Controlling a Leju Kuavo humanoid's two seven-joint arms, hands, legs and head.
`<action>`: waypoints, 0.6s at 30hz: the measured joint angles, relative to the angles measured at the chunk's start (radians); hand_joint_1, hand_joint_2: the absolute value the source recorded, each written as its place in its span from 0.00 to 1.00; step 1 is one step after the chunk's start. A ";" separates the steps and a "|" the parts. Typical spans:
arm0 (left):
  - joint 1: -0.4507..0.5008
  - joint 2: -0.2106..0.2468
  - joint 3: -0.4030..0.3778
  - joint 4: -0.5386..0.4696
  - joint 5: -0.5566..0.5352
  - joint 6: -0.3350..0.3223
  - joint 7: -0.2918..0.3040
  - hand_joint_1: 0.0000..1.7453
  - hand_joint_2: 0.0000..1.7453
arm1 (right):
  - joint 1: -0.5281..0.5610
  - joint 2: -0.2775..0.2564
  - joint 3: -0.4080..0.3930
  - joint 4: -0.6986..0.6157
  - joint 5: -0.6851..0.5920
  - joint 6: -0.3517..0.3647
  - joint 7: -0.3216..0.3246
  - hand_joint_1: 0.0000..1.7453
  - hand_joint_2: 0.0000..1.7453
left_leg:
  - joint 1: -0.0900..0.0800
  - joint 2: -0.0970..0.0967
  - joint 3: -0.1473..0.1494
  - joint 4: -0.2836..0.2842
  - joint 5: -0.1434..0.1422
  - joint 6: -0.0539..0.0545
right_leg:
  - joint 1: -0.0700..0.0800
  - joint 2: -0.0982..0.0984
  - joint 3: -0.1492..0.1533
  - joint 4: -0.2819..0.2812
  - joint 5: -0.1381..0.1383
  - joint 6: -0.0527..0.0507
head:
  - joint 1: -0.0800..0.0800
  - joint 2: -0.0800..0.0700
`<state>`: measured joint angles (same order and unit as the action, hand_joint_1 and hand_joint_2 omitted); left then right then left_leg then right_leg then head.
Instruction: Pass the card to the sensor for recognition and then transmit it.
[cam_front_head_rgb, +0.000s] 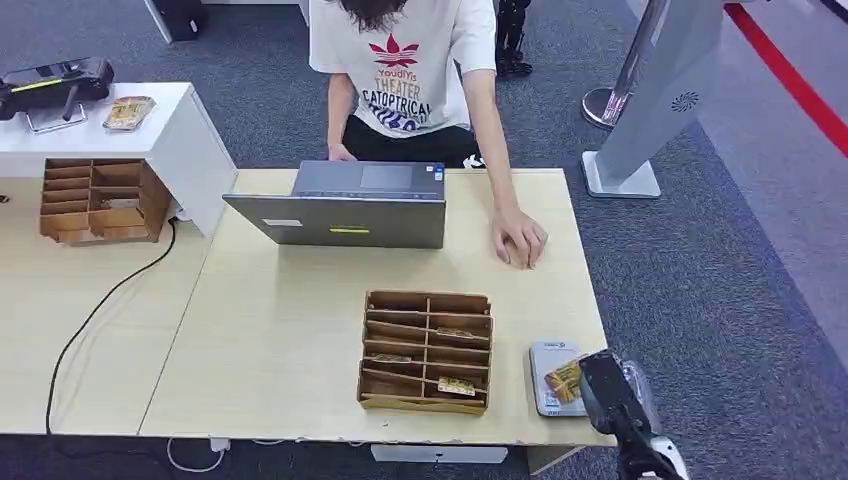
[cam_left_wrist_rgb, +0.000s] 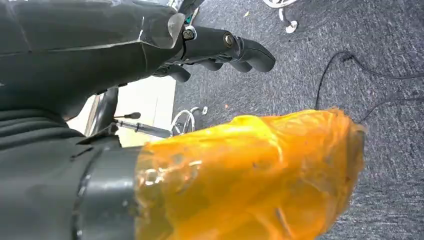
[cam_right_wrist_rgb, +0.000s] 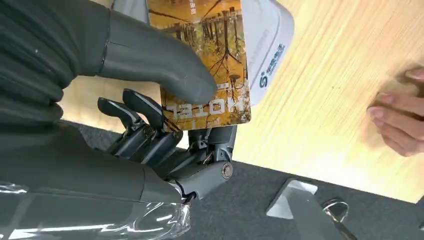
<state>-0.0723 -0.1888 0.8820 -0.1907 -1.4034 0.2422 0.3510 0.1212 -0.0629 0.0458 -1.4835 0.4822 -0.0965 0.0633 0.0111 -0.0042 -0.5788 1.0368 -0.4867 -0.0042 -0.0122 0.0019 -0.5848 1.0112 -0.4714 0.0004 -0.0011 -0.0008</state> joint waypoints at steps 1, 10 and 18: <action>0.000 0.000 0.000 0.000 0.000 0.000 0.000 0.00 0.00 | -0.004 0.000 0.008 0.005 0.006 -0.005 0.002 1.00 1.00 | 0.000 0.000 0.000 0.000 0.000 0.000 | 0.000 0.000 0.000 0.000 0.000 0.000 | 0.000 0.000; 0.000 0.000 0.001 0.000 0.000 0.000 0.000 0.00 0.00 | -0.020 0.000 0.034 0.028 0.017 -0.010 0.007 1.00 1.00 | 0.000 0.000 0.000 0.000 0.000 0.000 | 0.000 0.000 0.000 0.000 0.000 0.000 | 0.000 0.000; 0.000 0.000 0.001 0.000 -0.002 0.000 -0.003 0.00 0.00 | -0.037 0.000 0.058 0.043 0.021 -0.006 0.008 1.00 1.00 | 0.000 0.000 0.000 0.000 0.000 0.000 | 0.000 0.000 0.000 0.000 0.000 0.000 | 0.000 0.000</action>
<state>-0.0724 -0.1888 0.8827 -0.1907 -1.4050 0.2419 0.3475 0.0840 -0.0629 0.1041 -1.4408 0.5032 -0.1030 0.0717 0.0111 -0.0043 -0.5788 1.0368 -0.4867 -0.0042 -0.0122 0.0018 -0.5846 1.0112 -0.4714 0.0004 -0.0011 -0.0008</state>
